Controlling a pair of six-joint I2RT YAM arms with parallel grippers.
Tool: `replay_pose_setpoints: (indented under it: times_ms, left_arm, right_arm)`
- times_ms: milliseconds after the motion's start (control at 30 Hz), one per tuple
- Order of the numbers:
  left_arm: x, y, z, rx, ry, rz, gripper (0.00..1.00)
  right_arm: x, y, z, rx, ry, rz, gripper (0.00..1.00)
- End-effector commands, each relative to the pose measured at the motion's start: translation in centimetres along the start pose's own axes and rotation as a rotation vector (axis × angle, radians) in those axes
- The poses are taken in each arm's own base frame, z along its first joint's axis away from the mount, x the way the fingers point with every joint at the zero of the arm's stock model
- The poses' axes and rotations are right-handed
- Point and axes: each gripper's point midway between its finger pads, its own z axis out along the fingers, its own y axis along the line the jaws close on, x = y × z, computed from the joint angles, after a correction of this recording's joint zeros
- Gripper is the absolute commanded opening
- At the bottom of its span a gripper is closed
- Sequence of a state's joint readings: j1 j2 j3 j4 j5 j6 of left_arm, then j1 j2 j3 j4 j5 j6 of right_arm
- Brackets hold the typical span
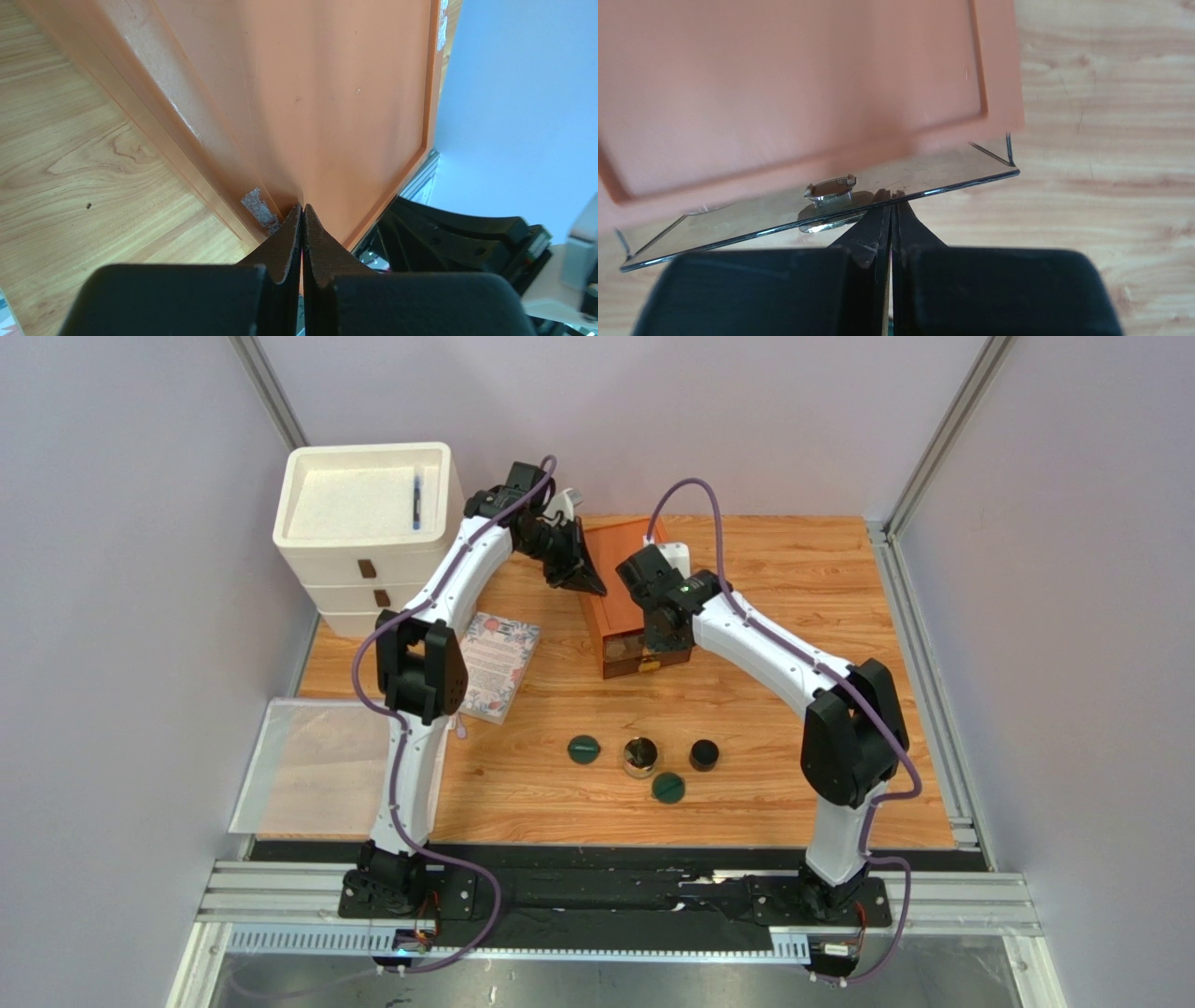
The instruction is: Organize the makeup
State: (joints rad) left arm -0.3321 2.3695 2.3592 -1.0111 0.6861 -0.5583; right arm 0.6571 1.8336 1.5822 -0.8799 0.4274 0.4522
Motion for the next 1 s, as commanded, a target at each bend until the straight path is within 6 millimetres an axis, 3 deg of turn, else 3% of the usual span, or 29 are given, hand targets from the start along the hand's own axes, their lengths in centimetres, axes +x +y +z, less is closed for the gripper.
replay_pose_setpoints:
  times_ms: [0,267,467,500,700,733,900,967]
  left_arm:
    - [-0.2,2.1,0.2,-0.082,-0.006,0.008,0.0]
    - [-0.2,1.8,0.0,-0.077,-0.008,0.022,0.0]
    - [-1.2,-0.2,-1.2,-0.036,-0.054,0.068,0.0]
    - [-1.6,-0.6,-1.4,-0.024,-0.073,0.082,0.0]
    - [-3.2,-3.0,-3.3,0.0,-0.168,0.17,0.0]
    - [-3.3,-3.4,-3.7,-0.007,-0.183,0.19,0.0]
    - [-2.9,-4.7,-4.3,-0.026,-0.209,0.289,0.0]
    - [-2.5,-5.6,-4.3,-0.033,-0.215,0.333,0.0]
  right_arm:
    - [-5.7,1.6,0.1,-0.031,-0.147,0.079,0.0]
    - [-6.2,1.6,0.9,-0.021,-0.141,0.106,0.0]
    - [-6.1,0.9,-1.5,-0.059,-0.16,0.11,0.0]
    - [-6.5,0.6,-2.7,-0.079,-0.177,0.123,0.0]
    - [-4.8,-0.4,-4.7,-0.187,-0.12,0.256,0.0]
    - [-4.0,-1.1,-4.1,-0.188,-0.091,0.287,0.0]
    - [-2.4,-0.6,-4.3,-0.345,0.001,0.432,0.0]
    - [-1.6,-0.9,-4.1,-0.384,0.044,0.47,0.06]
